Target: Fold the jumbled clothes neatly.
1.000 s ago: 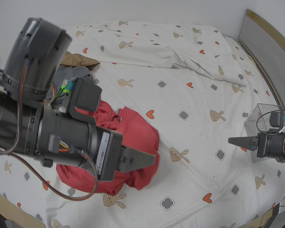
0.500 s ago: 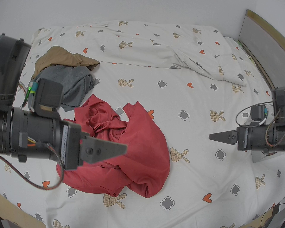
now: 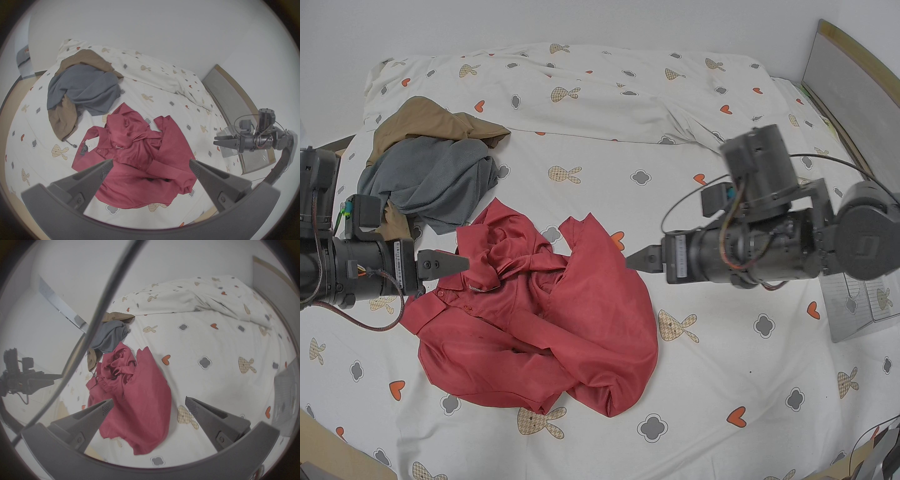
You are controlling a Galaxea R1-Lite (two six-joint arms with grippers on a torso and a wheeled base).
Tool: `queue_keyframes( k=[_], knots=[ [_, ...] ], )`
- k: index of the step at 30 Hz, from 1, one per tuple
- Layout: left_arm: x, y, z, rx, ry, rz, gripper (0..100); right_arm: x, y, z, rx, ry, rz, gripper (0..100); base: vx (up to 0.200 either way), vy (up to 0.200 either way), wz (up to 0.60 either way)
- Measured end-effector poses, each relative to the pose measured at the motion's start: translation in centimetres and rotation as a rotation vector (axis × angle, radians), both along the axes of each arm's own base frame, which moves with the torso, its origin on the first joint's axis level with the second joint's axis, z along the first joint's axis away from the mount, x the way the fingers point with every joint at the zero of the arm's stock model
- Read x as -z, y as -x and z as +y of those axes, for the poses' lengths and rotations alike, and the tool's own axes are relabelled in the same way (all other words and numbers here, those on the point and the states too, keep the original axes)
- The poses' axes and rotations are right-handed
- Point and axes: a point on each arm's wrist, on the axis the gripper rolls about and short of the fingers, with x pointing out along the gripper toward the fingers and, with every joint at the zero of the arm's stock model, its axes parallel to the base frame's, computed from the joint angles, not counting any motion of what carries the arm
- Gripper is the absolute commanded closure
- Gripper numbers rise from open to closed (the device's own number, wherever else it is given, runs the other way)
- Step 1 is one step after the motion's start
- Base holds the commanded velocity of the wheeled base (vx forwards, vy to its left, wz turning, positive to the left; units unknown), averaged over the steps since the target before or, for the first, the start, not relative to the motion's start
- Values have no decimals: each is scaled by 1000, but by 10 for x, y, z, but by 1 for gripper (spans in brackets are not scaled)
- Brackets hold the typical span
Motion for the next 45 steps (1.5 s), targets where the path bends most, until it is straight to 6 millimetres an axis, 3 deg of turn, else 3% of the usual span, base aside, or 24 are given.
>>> queue_keyframes(
  k=[6, 13, 21, 33, 34, 40, 45],
  knots=[
    [10, -7, 23, -60, 38, 22, 0, 11, -4, 62, 41, 164, -85, 0, 0, 0, 0],
    [11, -10, 43, -140, 69, 21, 0, 47, 13, 133, -22, 292, -128, 0, 0, 0, 0],
    [9, -7, 48, -158, 73, 9, 0, 72, 26, 160, -81, 348, -128, 0, 0, 0, 0],
    [9, -4, 48, -159, 73, 4, 0, 100, 16, 177, -83, 375, -112, 0, 0, 0, 0],
    [8, -4, 48, -159, 73, 2, 0, 101, 15, 178, -82, 374, -112, 100, 0, 0, 0],
    [8, -3, 48, -159, 74, 1, 0, 107, 11, 179, -62, 363, -98, 100, 0, 0, 0],
    [8, -3, 48, -159, 73, 2, 0, 103, 2, 166, -7, 340, -72, 100, 0, 0, 0]
  ],
)
